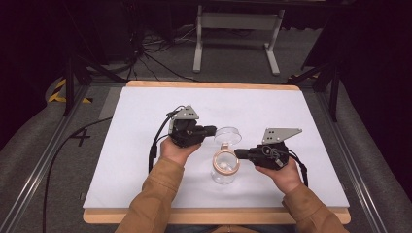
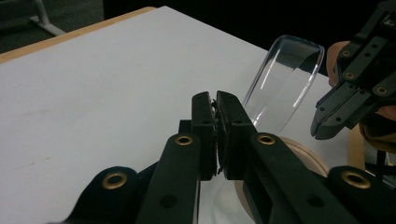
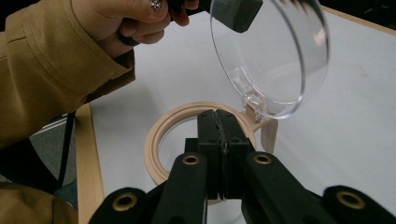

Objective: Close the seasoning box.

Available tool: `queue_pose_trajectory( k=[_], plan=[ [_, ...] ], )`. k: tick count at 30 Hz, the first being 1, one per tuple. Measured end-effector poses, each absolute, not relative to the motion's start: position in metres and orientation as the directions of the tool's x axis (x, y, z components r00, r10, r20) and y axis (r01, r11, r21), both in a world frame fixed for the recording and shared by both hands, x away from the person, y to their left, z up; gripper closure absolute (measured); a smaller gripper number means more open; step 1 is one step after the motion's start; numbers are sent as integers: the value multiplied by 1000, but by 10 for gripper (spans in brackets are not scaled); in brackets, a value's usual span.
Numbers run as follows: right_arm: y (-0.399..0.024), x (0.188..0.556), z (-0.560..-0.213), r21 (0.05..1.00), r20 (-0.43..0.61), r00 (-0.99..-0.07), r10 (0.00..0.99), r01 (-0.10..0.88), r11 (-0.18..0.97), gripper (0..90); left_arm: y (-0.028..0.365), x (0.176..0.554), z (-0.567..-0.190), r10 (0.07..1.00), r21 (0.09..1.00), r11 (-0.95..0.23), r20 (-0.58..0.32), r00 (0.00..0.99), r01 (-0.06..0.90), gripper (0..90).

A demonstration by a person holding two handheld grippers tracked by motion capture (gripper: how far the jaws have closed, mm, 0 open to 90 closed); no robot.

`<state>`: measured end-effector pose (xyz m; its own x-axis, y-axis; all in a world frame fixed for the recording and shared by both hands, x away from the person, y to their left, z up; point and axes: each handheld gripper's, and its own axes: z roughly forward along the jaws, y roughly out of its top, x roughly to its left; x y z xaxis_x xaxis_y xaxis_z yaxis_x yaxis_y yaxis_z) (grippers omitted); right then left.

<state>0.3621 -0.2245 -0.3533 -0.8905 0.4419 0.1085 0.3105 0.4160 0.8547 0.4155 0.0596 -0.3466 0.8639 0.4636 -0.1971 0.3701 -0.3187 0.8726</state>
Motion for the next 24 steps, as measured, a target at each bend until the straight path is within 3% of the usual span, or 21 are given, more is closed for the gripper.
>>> queue_pose_trajectory(
  k=[12,24],
  plan=[
    [-226,361,-353,855,141,-895,424,326,404,892,54,413,-346,425,862,-354,-198,883,364,862],
    [-223,356,-353,834,144,-906,399,328,445,890,70,415,-343,464,861,-333,-206,862,385,851]
  ],
)
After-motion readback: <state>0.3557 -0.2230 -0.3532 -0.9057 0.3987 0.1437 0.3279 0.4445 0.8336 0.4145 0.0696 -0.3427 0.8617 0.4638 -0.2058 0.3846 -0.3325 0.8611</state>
